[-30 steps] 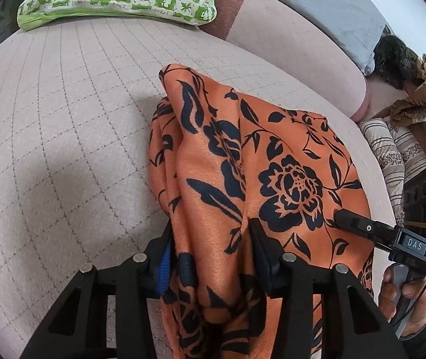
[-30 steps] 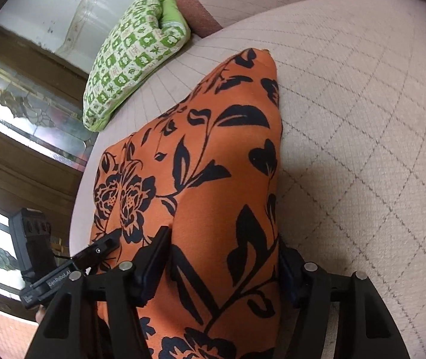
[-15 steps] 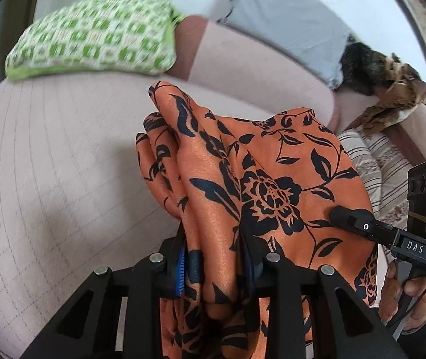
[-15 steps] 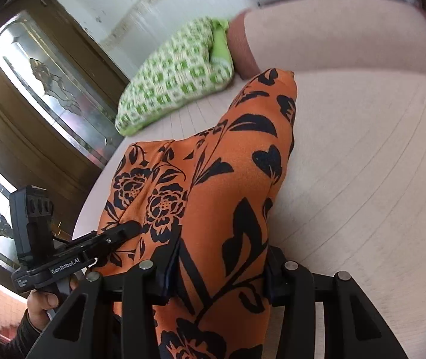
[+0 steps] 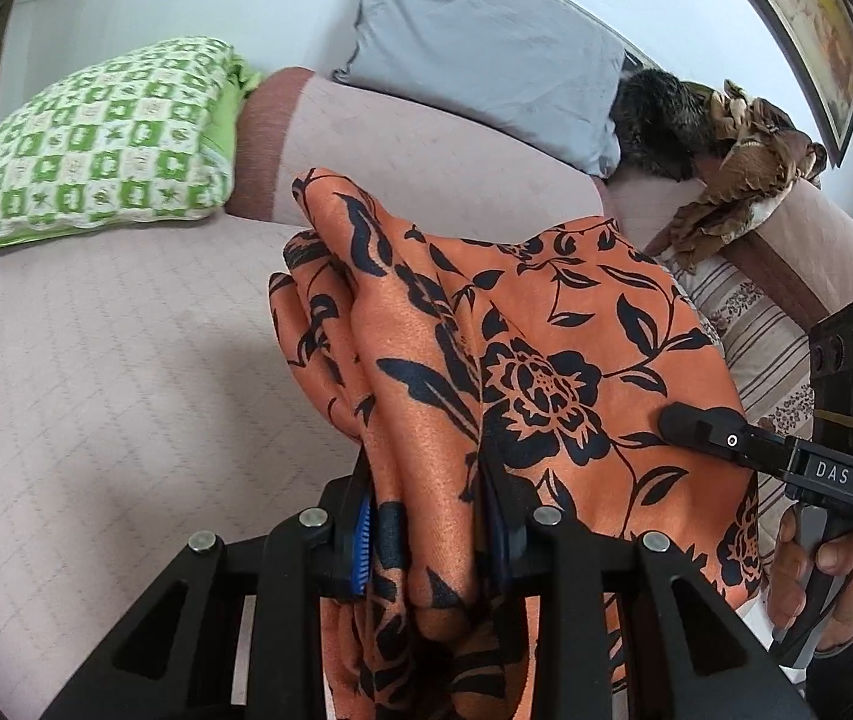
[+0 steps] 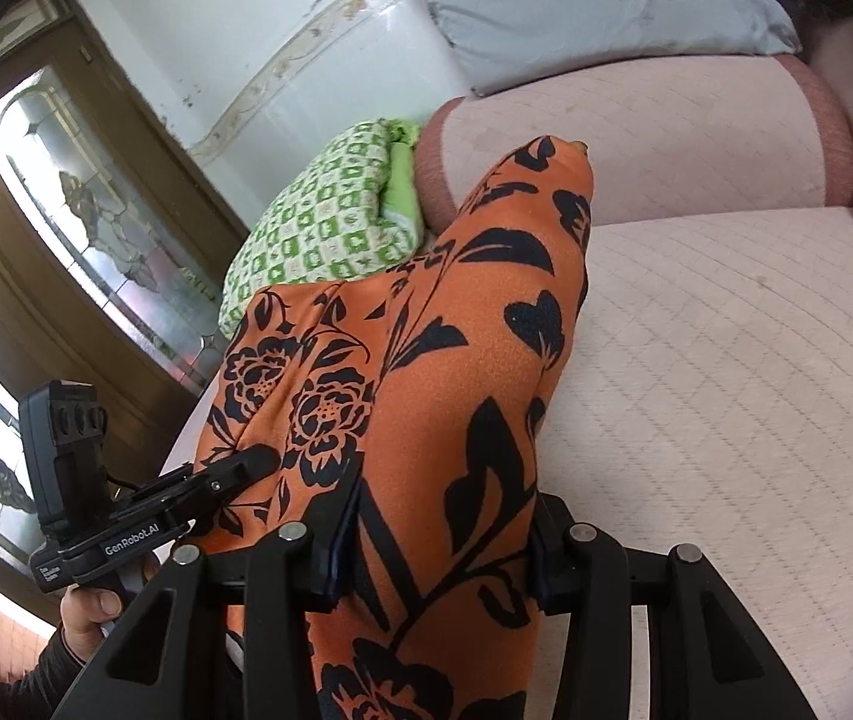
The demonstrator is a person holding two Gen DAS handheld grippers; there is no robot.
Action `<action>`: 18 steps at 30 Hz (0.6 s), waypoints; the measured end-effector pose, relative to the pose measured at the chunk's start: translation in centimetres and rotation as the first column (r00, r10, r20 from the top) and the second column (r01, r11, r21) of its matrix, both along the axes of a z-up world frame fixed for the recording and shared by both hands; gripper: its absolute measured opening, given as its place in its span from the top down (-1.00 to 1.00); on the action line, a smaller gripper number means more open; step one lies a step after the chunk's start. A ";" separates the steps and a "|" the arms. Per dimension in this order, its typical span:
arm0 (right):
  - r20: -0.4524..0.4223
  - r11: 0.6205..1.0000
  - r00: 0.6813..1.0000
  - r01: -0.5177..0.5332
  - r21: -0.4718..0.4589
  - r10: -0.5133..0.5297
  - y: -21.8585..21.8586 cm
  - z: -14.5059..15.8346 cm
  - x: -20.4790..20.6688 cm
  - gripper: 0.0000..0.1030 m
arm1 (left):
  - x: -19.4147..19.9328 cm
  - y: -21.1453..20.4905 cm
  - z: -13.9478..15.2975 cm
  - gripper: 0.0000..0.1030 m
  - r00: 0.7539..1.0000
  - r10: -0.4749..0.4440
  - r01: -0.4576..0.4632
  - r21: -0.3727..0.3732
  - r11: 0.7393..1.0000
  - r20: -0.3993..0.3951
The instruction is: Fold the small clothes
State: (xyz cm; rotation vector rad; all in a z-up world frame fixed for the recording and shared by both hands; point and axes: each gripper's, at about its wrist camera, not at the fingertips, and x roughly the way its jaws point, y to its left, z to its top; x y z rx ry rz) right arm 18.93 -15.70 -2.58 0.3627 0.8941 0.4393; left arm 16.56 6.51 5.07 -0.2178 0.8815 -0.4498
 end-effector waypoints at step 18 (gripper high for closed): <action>-0.079 0.999 0.996 0.032 0.017 -0.031 -3.8 -8.1 4.1 0.10 | 2.4 -2.8 -4.8 0.40 0.998 -0.007 0.009 0.043 0.999 -0.064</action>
